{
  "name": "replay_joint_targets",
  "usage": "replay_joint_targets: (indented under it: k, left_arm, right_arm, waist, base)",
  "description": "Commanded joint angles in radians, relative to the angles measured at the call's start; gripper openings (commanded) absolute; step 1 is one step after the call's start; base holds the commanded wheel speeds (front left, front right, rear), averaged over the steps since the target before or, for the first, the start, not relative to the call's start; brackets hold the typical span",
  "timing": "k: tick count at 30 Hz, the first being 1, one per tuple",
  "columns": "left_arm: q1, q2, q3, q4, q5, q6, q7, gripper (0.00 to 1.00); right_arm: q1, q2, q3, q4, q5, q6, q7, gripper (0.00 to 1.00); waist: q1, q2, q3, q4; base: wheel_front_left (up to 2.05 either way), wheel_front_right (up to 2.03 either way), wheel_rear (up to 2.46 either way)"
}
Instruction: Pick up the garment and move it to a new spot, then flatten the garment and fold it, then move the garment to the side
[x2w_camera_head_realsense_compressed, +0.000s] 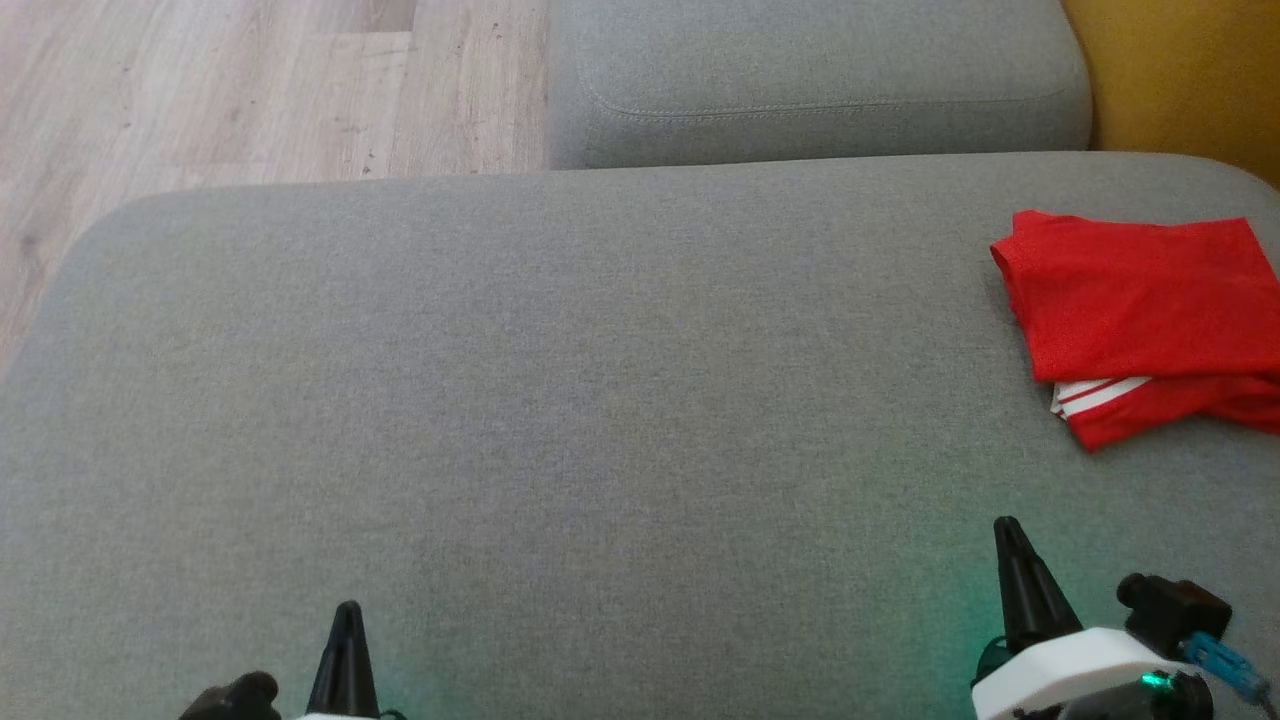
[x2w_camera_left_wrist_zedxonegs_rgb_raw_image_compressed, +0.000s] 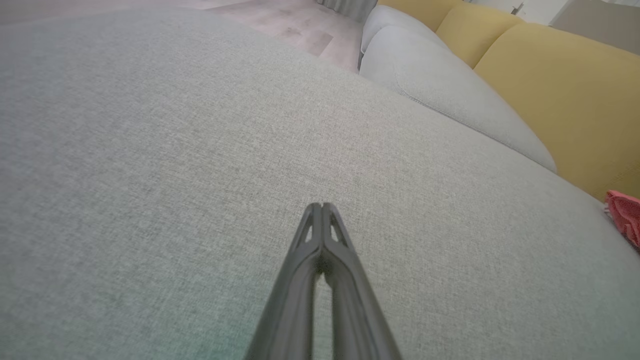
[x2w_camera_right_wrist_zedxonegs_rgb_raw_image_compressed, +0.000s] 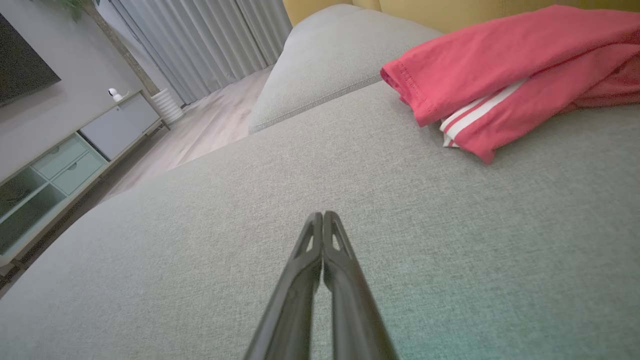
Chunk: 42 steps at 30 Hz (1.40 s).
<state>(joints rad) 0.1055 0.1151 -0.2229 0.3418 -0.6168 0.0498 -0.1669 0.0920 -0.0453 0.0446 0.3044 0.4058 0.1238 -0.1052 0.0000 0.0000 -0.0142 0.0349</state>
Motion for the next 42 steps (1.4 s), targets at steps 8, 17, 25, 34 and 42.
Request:
replay_joint_targets:
  k: [8, 17, 25, 34, 42]
  left_arm:
    - [-0.059, -0.004, 0.044, -0.039, -0.088, -0.022, 0.026, 0.0]
    - [-0.073, -0.01, 0.071, -0.044, -0.171, -0.037, 0.049, 0.0]
    - [-0.086, -0.015, 0.095, -0.049, -0.245, -0.05, 0.07, 0.0]
    - [-0.098, -0.02, 0.119, -0.053, -0.318, -0.063, 0.091, 0.0]
    - [-0.111, -0.025, 0.143, -0.058, -0.392, -0.076, 0.111, 0.0]
  right_arm:
    - [-0.059, -0.012, -0.012, -0.037, 0.113, 0.002, 0.014, 0.0]
    - [-0.071, -0.015, -0.021, -0.039, 0.217, 0.002, 0.029, 0.0]
    - [-0.082, -0.017, -0.029, -0.041, 0.308, 0.003, 0.043, 0.0]
    - [-0.094, -0.018, -0.038, -0.043, 0.4, 0.003, 0.057, 0.0]
    - [-0.105, -0.019, -0.048, -0.045, 0.49, 0.003, 0.072, 0.0]
  waist:
    - [0.0, 0.0, 0.001, -0.003]
    - [0.0, 0.0, 0.003, -0.006]
    - [0.0, 0.0, 0.004, -0.008]
    - [0.0, 0.0, 0.005, -0.011]
    - [0.0, 0.0, 0.007, -0.014]
  base:
    - [0.0, 0.0, 0.0]
    - [0.0, 0.0, 0.0]
    - [0.0, 0.0, 0.0]
    - [0.0, 0.0, 0.0]
    - [0.0, 0.0, 0.0]
